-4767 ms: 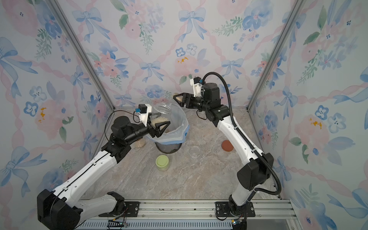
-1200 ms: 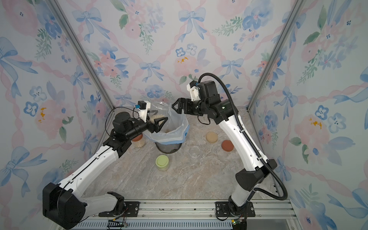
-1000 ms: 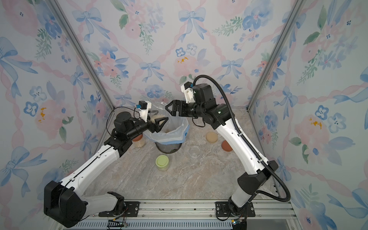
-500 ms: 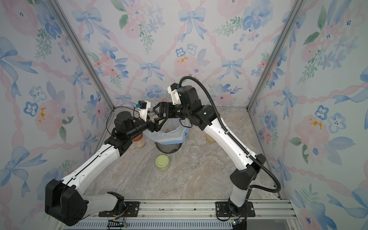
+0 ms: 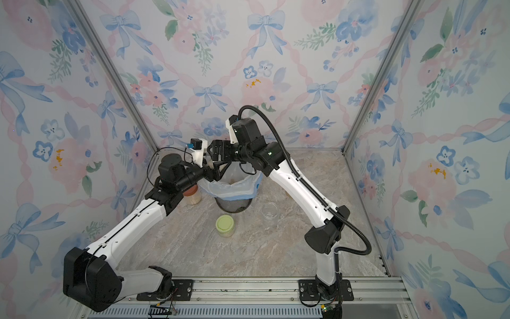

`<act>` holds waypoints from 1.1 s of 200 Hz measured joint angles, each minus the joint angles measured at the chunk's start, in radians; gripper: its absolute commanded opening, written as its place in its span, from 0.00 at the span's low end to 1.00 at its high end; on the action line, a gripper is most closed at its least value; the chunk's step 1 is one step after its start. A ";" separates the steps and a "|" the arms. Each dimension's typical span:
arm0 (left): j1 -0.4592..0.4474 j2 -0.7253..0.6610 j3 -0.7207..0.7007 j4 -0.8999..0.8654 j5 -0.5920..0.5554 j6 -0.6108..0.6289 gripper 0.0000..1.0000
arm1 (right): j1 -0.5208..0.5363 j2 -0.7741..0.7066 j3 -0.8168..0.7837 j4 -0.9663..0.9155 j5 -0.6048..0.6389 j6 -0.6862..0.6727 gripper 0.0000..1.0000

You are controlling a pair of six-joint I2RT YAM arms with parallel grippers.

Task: Empty moldy rice from jars
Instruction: Pour the moldy rice from the jar into the trash bin.

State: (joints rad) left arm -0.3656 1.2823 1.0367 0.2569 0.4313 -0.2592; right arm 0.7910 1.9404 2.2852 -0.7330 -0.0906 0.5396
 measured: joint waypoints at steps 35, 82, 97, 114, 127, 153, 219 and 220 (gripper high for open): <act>-0.007 0.000 0.001 0.013 0.026 -0.005 0.00 | 0.005 0.031 0.027 -0.013 0.001 0.018 0.97; -0.007 0.000 0.001 0.032 0.018 -0.023 0.00 | 0.004 0.042 0.039 -0.008 -0.008 0.052 0.48; -0.007 0.000 0.001 0.034 0.015 -0.026 0.00 | 0.004 0.042 0.041 -0.008 -0.009 0.052 0.17; -0.007 0.000 0.001 0.037 0.015 -0.026 0.00 | 0.003 0.042 0.043 -0.010 -0.011 0.051 0.00; -0.007 0.000 0.001 0.043 0.015 -0.026 0.06 | 0.003 0.043 0.053 -0.017 -0.010 0.051 0.00; -0.012 -0.009 0.000 0.064 0.006 -0.026 0.75 | -0.005 0.055 0.104 -0.053 -0.010 0.043 0.00; -0.013 -0.051 -0.050 0.246 -0.053 -0.043 0.98 | -0.066 0.059 0.141 -0.079 -0.121 0.233 0.00; -0.013 -0.051 -0.053 0.253 -0.054 -0.044 0.98 | -0.066 0.059 0.141 -0.079 -0.122 0.235 0.00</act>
State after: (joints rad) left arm -0.3790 1.2312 0.9840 0.5098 0.3771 -0.3035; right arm 0.7246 1.9995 2.4264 -0.8120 -0.2131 0.7746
